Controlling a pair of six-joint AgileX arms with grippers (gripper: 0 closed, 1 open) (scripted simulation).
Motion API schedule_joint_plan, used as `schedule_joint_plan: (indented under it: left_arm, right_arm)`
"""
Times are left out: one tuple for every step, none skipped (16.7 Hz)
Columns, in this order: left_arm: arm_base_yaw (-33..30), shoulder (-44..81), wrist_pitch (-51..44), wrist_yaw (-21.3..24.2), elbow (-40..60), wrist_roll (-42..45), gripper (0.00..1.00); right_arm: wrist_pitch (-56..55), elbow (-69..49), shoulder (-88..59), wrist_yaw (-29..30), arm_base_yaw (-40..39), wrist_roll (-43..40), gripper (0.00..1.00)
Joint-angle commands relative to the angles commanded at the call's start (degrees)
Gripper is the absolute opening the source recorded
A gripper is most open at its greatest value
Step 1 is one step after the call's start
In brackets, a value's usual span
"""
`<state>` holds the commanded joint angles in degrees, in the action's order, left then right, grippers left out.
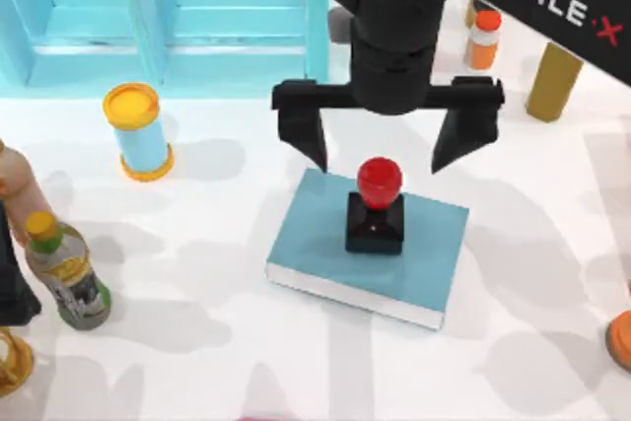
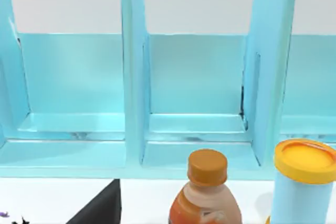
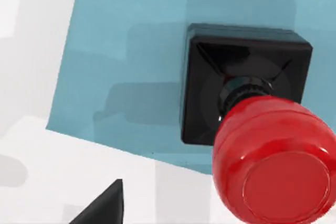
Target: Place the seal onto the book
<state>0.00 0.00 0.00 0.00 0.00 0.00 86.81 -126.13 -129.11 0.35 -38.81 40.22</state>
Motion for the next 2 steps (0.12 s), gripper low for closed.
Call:
schedule_joint_plan:
  left_arm:
    - [0.0,0.0,0.0,0.0,0.0,0.0,1.0]
    - [0.0,0.0,0.0,0.0,0.0,0.0,1.0]
  right_arm:
    - [0.88,-0.91,-0.12,0.01,0.05,0.02,1.0]
    - [1.16,-1.2,-0.17,0.03,0.07,0.04,1.0]
